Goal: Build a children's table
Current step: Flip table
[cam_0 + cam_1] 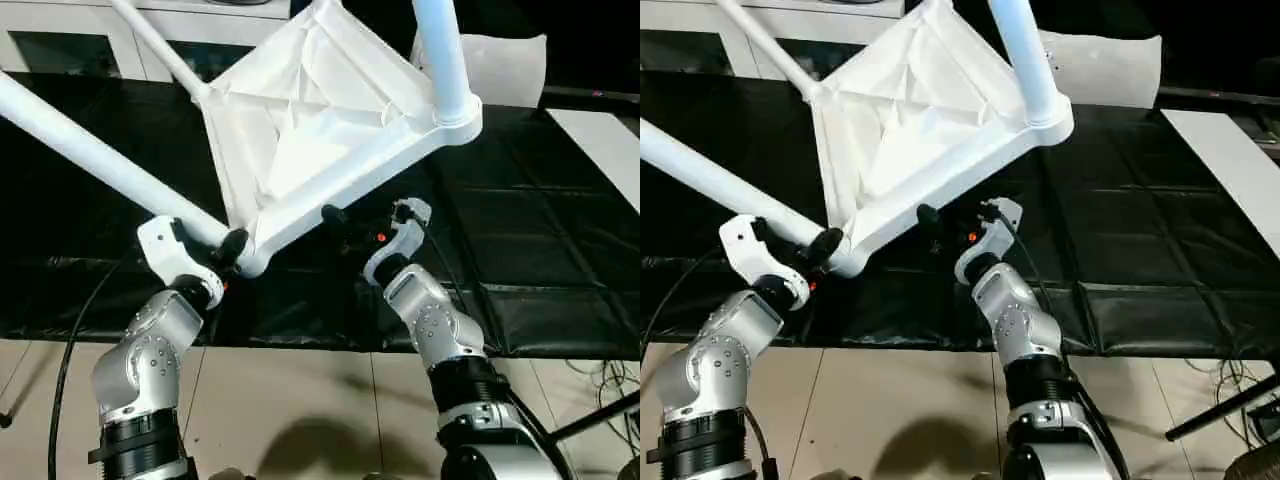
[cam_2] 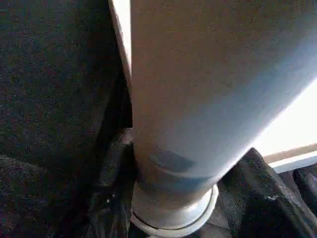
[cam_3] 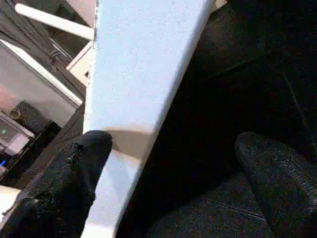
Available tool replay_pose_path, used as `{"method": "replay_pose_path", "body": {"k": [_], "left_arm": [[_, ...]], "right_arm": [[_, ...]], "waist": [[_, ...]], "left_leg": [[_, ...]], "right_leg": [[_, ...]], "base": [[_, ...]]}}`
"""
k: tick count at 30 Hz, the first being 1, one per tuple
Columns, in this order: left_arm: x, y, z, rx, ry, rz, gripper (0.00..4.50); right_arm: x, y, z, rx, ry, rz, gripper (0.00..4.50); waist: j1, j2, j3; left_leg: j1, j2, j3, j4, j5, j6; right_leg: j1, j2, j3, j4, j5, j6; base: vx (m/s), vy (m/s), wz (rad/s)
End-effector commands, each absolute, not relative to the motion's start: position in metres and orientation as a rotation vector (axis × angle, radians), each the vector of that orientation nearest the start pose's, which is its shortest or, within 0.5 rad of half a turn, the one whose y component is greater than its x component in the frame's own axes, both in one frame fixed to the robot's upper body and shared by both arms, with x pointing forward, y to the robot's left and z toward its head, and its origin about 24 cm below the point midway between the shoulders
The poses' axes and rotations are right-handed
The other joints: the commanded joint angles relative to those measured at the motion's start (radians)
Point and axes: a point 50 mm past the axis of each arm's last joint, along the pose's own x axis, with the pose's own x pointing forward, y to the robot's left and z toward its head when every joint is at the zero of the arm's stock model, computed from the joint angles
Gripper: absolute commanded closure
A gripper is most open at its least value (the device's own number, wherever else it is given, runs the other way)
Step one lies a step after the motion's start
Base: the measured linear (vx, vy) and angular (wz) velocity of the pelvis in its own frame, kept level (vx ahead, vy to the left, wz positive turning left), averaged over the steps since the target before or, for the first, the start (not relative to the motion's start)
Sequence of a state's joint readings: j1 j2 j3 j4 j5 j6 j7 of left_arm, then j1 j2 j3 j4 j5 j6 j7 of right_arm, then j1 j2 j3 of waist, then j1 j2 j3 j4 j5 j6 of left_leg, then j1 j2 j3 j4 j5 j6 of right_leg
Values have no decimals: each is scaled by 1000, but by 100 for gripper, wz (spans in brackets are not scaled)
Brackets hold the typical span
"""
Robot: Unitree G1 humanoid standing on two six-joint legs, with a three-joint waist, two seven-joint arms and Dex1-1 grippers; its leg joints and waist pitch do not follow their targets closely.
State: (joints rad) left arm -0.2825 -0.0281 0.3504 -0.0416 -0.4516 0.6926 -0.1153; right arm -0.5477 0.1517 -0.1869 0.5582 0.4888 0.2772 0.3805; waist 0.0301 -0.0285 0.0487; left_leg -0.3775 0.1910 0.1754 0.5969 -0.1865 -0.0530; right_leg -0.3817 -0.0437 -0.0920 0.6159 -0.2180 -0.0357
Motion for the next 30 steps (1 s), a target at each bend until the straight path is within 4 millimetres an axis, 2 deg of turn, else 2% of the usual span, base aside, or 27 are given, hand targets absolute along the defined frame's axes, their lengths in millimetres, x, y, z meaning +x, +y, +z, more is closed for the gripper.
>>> {"method": "replay_pose_path", "body": {"k": [1, 6, 7, 12, 18, 19, 20, 21, 23, 25, 30], "left_arm": [[288, 149, 55, -637, 375, -193, 242], [287, 149, 54, -623, 381, -203, 242], [286, 150, 53, -609, 389, -207, 242], [284, 150, 51, -568, 407, -241, 243], [279, 145, 52, -538, 425, -336, 243], [277, 143, 52, -535, 427, -358, 243], [277, 143, 52, -536, 427, -361, 243], [276, 142, 53, -536, 428, -372, 243], [276, 143, 53, -533, 429, -378, 243], [275, 143, 53, -531, 430, -379, 243], [275, 144, 52, -524, 432, -377, 243]], "right_arm": [[344, -41, 92, 776, 81, 612, 0], [341, -41, 95, 804, 47, 650, 0], [342, -42, 98, 836, 28, 658, 0], [345, -44, 101, 887, 15, 648, 0], [358, -47, 96, 902, 64, 538, 0], [361, -46, 97, 912, 69, 533, 30], [361, -46, 97, 913, 70, 532, 30], [363, -45, 100, 935, 67, 536, 30], [365, -44, 103, 961, 57, 541, 42], [366, -43, 104, 977, 52, 541, 66], [366, -41, 103, 985, 52, 542, 112]], "waist": [[3, -2, -62], [7, -4, -61], [11, -2, -60], [13, 3, -61], [14, 2, -63], [14, 1, -63], [15, 2, -63], [16, -3, -63], [19, 0, -62], [18, -4, -62], [17, -4, -63]], "left_leg": [[14, 54, -14, -60, -36, 79], [15, 55, -14, -60, -41, 78], [19, 56, -12, -60, -49, 78], [17, 55, -14, -62, -59, 60], [18, 54, -13, -61, -60, 45], [16, 52, -12, -60, -56, 44], [17, 53, -13, -61, -52, 44], [16, 53, -12, -60, -45, 48], [17, 52, -11, -60, -49, 53], [16, 53, -11, -61, -52, 54], [15, 52, -12, -59, -39, 57]], "right_leg": [[52, -105, 69, -59, 18, -180], [52, -107, 70, -60, 8, -179], [49, -106, 71, -62, -2, -178], [50, -105, 69, -62, -15, -170], [49, -107, 69, -58, -18, -176], [50, -105, 69, -57, -14, -175], [50, -104, 69, -57, -11, -174], [50, -104, 69, -55, 1, -173], [49, -105, 69, -57, -1, -171], [50, -104, 69, -57, -8, -168], [50, -104, 68, -55, -4, -169]], "base": [[0, 0, 0], [0, 0, 0], [0, 0, 0], [0, 0, 0], [0, 0, 0], [0, 0, 0], [0, 0, 0], [0, 0, 0], [0, 0, 0], [0, 0, 0], [0, 0, 0]]}}
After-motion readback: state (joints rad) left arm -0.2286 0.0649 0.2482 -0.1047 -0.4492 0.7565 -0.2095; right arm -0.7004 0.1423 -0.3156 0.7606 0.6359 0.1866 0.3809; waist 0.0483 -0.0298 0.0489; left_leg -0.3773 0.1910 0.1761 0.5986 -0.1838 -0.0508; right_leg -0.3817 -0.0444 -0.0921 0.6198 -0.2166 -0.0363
